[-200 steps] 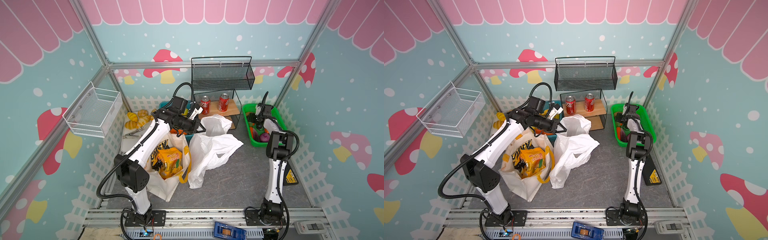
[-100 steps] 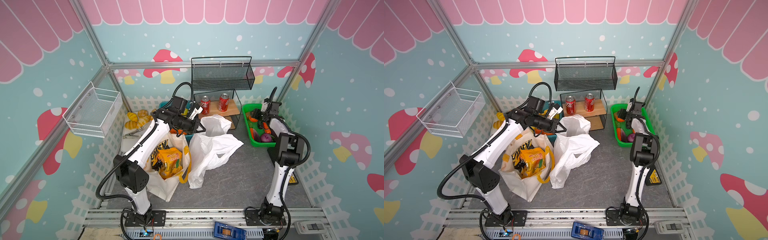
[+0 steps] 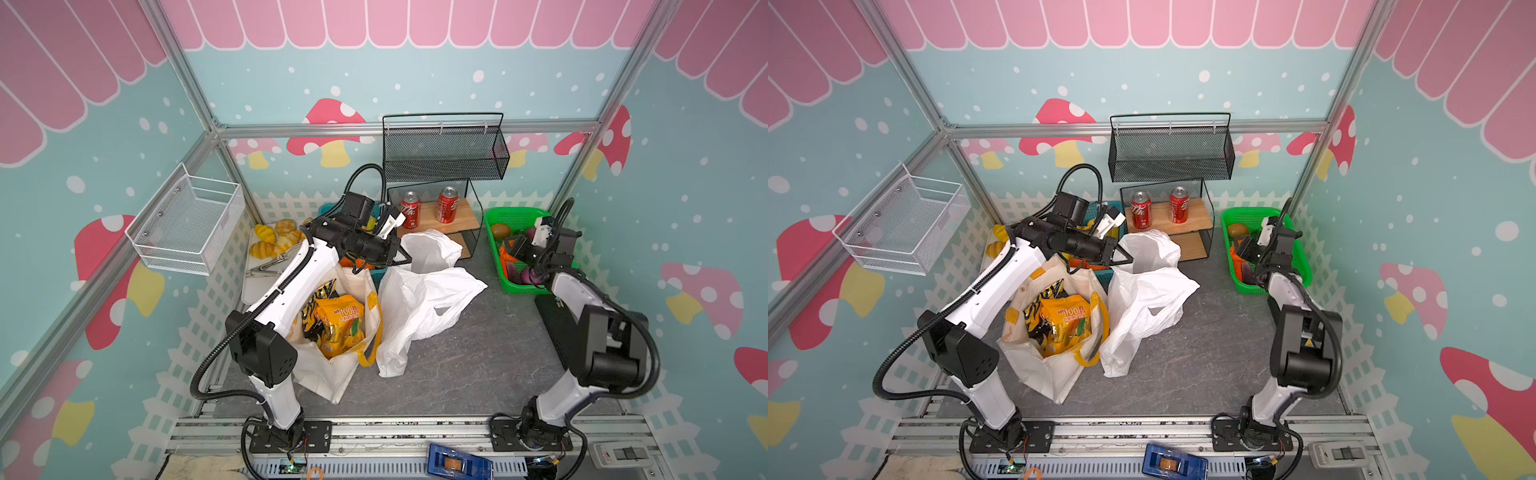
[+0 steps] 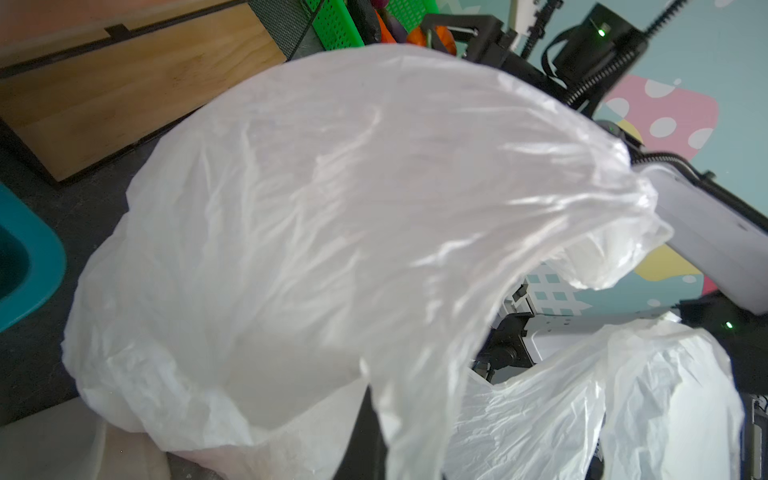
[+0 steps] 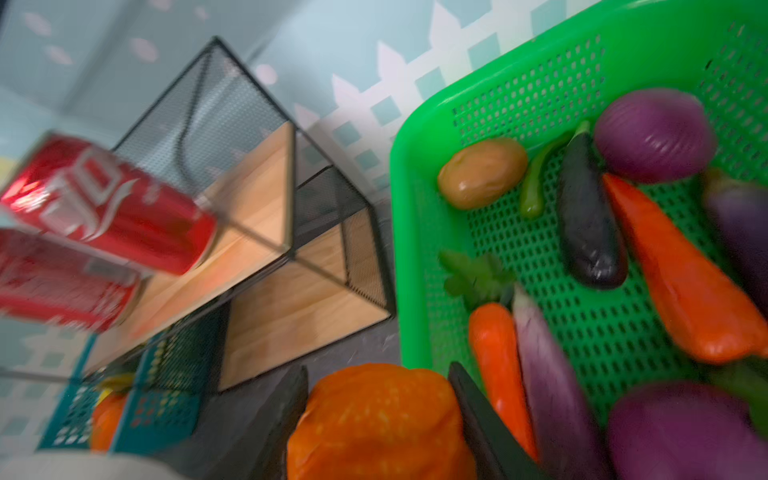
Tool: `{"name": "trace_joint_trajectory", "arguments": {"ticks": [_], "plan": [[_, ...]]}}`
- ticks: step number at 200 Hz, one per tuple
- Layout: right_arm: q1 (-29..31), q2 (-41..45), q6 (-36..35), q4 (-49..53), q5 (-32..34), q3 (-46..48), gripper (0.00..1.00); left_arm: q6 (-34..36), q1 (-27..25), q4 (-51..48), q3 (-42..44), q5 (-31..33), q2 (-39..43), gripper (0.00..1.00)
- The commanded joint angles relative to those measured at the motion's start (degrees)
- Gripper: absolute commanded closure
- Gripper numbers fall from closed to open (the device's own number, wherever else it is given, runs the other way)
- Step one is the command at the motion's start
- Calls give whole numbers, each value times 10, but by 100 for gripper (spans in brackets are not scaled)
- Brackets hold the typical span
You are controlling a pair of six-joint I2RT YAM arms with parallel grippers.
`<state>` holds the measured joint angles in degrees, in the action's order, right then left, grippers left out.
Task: Place the mixed food into the grocery bags and tie them
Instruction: 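Grasp the orange toy pepper in the green basket with the right gripper, then carry the orange pepper into the white bag and release it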
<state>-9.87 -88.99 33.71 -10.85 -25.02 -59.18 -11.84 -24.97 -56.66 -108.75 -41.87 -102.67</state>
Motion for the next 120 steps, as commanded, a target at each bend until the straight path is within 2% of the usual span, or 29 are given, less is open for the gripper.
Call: {"name": "trace_joint_trajectory", "arguments": {"ticks": [1,33,64,87,120], "plan": [[48,123,37,-60,-30,84,52,1,2,10,5,-10,11,100],[115,288,-20,15,-77,178,51,-5,2,13,5,-15,7,100],[168,366,-32,23,-157,231,51,-6,2,15,7,-13,8,100],[231,367,-18,-42,-179,255,52,-6,-1,17,8,-16,7,100],[315,285,-21,-118,-139,241,52,-3,-11,19,10,-28,9,100]]}}
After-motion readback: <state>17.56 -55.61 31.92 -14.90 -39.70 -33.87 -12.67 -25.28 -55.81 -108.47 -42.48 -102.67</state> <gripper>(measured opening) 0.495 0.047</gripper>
